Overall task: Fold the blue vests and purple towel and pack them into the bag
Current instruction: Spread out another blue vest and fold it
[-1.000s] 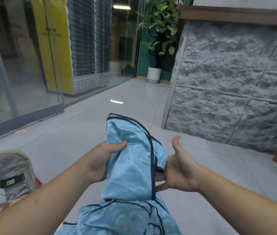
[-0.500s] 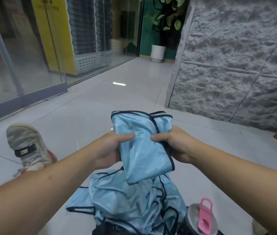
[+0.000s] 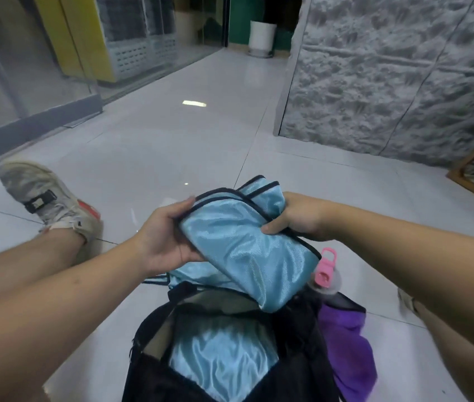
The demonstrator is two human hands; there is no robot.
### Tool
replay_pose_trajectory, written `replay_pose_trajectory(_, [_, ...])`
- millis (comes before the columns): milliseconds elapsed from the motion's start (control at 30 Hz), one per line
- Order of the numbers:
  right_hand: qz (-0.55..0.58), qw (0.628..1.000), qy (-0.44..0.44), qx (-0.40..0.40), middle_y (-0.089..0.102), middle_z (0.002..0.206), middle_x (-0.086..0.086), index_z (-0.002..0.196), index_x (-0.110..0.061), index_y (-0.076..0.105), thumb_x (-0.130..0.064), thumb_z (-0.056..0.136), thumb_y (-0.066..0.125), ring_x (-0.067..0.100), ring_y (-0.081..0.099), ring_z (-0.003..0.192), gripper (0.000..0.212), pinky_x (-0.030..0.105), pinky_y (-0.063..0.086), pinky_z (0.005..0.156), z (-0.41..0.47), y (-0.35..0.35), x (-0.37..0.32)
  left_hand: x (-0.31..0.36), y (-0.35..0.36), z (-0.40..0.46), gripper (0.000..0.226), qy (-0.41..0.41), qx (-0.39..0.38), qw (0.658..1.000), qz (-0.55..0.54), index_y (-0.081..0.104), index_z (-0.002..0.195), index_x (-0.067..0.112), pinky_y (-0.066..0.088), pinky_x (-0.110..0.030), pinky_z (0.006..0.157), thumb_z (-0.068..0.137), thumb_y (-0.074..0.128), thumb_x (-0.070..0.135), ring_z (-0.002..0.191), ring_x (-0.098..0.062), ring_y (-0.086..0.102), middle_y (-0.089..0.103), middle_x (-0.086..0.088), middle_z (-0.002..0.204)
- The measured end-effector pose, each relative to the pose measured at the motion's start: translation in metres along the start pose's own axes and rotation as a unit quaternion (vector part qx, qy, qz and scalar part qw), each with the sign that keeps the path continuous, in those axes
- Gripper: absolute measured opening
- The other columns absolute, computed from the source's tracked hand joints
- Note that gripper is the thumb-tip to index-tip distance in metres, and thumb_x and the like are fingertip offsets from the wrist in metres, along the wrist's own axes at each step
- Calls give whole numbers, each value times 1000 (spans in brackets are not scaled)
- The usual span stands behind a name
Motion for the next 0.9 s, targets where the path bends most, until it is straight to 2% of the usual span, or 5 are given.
replay_pose_trajectory(200, [-197, 980, 1, 4, 79, 103, 7, 104, -9, 73, -6, 84, 79, 26, 76, 98, 21, 45, 61, 91, -27, 35, 28, -56, -18, -32, 76, -90, -96, 982, 138, 79, 113, 11, 61, -35, 73, 47, 103, 41, 88, -26, 75, 76, -12, 105])
replay_pose_trajectory(433, [-381, 922, -8, -67, 72, 114, 5, 114, -9, 70, -23, 86, 80, 26, 67, 102, 33, 38, 55, 92, -23, 108, 51, -101, -25, -56, 56, -130, -84, 907, 391, 66, 124, 17, 59, -42, 90, 74, 92, 13, 104, -21, 75, 74, -9, 121])
replay_pose_trajectory(600, [-463, 883, -16, -71, 61, 90, 13, 88, -3, 61, -2, 88, 61, 33, 60, 87, 1, 41, 56, 77, -14, 140, 60, -105, -48, -49, 71, -52, 17, 808, 586, 48, 140, 30, 51, -21, 57, 80, 83, 14, 67, -6, 65, 70, 2, 109])
replay_pose_trajectory(700, [-489, 869, -21, -71, 66, 103, 14, 106, -7, 64, 1, 86, 58, 34, 63, 96, 21, 40, 53, 79, -10, 162, 71, -121, -58, -39, 65, -52, -11, 768, 639, 58, 132, 34, 56, -23, 84, 75, 83, 15, 95, -7, 69, 72, 13, 113])
replay_pose_trajectory(900, [-474, 874, 11, -101, 66, 119, 16, 136, -11, 49, 4, 83, 65, 38, 66, 108, 57, 47, 57, 86, 10, 181, 111, -163, -77, -15, 81, -133, -13, 777, 615, 43, 152, 25, 59, -22, 75, 79, 70, 3, 90, -18, 71, 72, 0, 112])
Point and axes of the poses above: each hand's wrist, its own z-axis towards the middle knuckle, its own y-axis out of the palm, x = y × z, the point moved 10 cm from there along z, towards the middle knuckle
